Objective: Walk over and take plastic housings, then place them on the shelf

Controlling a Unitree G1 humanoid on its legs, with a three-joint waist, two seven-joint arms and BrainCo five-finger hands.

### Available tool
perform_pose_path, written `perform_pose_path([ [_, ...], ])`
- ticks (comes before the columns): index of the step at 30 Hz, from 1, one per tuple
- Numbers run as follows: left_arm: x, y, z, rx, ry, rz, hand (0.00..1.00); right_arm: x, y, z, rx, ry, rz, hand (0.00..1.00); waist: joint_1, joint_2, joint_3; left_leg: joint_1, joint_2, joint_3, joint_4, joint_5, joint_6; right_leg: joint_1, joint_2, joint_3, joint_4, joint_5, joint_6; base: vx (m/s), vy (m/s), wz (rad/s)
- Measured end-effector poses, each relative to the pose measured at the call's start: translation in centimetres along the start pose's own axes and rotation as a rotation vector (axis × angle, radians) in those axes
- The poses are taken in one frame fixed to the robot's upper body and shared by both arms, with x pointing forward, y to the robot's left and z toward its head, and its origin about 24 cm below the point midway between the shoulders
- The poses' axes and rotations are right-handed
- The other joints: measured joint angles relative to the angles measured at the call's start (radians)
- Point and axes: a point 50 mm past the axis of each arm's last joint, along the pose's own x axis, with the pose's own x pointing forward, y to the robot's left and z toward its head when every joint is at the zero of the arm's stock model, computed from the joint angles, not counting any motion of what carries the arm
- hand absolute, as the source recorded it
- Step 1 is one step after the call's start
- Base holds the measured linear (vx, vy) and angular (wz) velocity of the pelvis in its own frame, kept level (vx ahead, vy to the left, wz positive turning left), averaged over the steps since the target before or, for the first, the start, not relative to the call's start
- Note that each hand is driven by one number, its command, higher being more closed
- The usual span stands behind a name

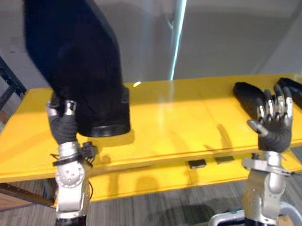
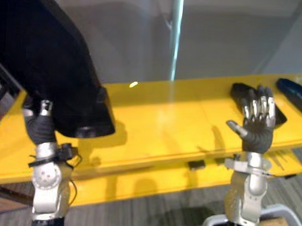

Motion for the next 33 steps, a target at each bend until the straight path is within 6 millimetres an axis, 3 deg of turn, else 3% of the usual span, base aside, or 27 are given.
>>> perform_pose_path([
  [3,1.1,-0.9,-1.5,-0.062,0.086,-0.043,1.00,-0.9,-0.2,-0.5,0.004,0.037,-0.025,0.00,-0.022,0.003,-0.002,0.013,0.001,0.038,-0.010,0.000,0.000,-0.013,0.002,0.038,0.000,0.000,0.000,-0.01,0.012,-0.40],
  [8,4.9,0.0,-6.9,-0.079,0.357,0.001,1.00,-2.5,-0.9,-1.0,-0.007,0.106,-0.037,0.00,-0.109,0.012,-0.003,0.050,0.013,0.137,-0.030,-0.004,-0.004,-0.037,0.018,0.130,0.000,0.011,-0.001,-0.04,0.006,-0.52],
  [11,7.0,0.2,-8.1,-0.106,0.458,0.025,1.00,-3.6,-1.2,-1.2,-0.017,0.147,-0.027,0.00,-0.152,0.023,-0.009,0.049,0.018,0.181,-0.032,-0.009,-0.010,-0.062,0.029,0.177,-0.002,0.021,-0.002,-0.03,0.004,-0.46],
  [16,10.1,0.5,-9.4,-0.119,0.622,0.090,1.00,-4.1,-1.0,-0.8,-0.019,0.162,0.009,0.00,-0.195,0.043,-0.008,0.050,0.031,0.229,-0.034,-0.009,-0.012,-0.086,0.046,0.226,-0.011,0.035,-0.010,-0.02,-0.025,-0.30],
  [19,9.6,0.8,-10.8,-0.116,0.751,0.167,1.00,-4.1,-0.7,-0.4,-0.007,0.165,0.045,0.00,-0.218,0.067,-0.009,0.063,0.033,0.259,-0.045,-0.009,-0.012,-0.087,0.053,0.246,-0.017,0.038,-0.010,-0.01,-0.027,-0.19],
  [24,7.6,1.5,-13.0,-0.048,0.941,0.278,1.00,-4.9,-0.8,-0.7,0.004,0.208,0.041,0.00,-0.239,0.072,-0.007,0.065,0.035,0.273,-0.045,-0.009,-0.012,-0.089,0.058,0.258,-0.019,0.038,-0.010,-0.01,-0.023,-0.07],
  [28,6.2,2.0,-14.1,0.003,1.049,0.336,1.00,-5.4,-0.5,-1.2,0.018,0.262,0.051,0.00,-0.241,0.074,-0.006,0.062,0.034,0.271,-0.046,-0.009,-0.012,-0.092,0.057,0.258,-0.019,0.038,-0.010,-0.03,-0.016,0.01],
  [33,6.2,2.1,-14.3,0.028,1.098,0.355,1.00,-5.6,-0.4,-1.5,0.008,0.290,0.058,0.00,-0.241,0.080,0.001,0.059,0.034,0.268,-0.046,-0.009,-0.012,-0.094,0.057,0.257,-0.019,0.038,-0.010,-0.01,-0.004,0.00],
])
